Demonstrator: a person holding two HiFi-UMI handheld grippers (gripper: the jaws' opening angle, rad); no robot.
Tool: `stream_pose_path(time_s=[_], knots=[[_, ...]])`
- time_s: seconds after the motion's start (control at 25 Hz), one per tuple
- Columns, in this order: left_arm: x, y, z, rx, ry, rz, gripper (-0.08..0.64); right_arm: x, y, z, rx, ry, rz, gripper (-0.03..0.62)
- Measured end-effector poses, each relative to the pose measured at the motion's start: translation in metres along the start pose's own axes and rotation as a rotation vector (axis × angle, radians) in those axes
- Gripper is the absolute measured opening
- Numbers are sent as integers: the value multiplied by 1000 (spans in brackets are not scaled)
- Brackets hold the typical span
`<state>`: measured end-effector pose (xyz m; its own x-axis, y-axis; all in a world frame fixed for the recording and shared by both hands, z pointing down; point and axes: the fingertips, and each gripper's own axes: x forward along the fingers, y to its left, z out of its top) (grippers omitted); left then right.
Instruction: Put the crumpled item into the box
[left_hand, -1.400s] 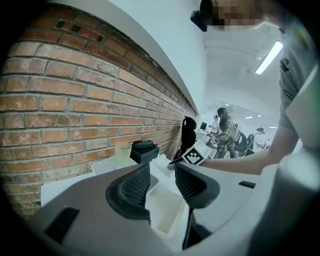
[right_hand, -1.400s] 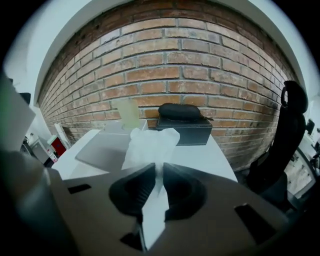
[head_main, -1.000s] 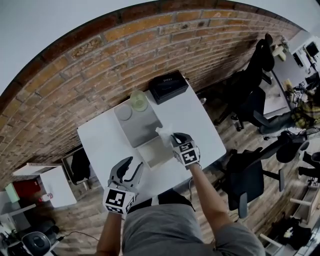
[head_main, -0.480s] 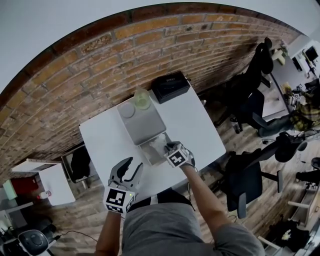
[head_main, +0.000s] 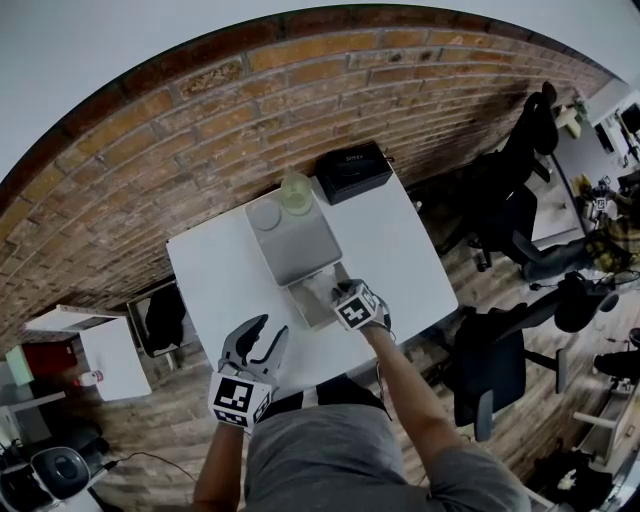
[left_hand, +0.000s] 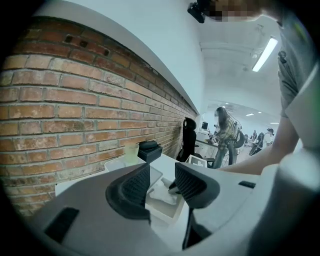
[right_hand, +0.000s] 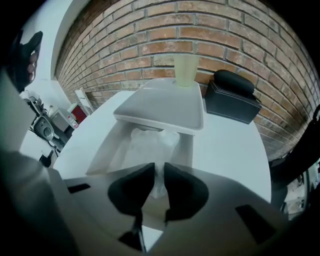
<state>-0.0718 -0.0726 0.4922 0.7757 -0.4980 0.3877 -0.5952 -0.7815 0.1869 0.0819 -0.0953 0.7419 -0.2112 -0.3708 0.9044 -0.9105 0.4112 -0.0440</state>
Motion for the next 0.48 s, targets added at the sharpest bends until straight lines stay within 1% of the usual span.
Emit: stream_pose_path(time_s=[0.12,0.2,0.28,0.36,0.48], knots=[[-1,0,-2,-2,2,4,155,1,1,2,21,-28,28,84],[-1,1,-2,-3,2,9,155,0,1,3,49,-42,44,111],[-2,1,-2,-3,1,13,155,-1,1,2,79,-47,52,121],[-2,2,-2,-3,0,13,155,-6,-4,3,100,-67,40,121],[-2,0,-1,0,-5,7,155,-21,-13,8,113,-126,12,122]])
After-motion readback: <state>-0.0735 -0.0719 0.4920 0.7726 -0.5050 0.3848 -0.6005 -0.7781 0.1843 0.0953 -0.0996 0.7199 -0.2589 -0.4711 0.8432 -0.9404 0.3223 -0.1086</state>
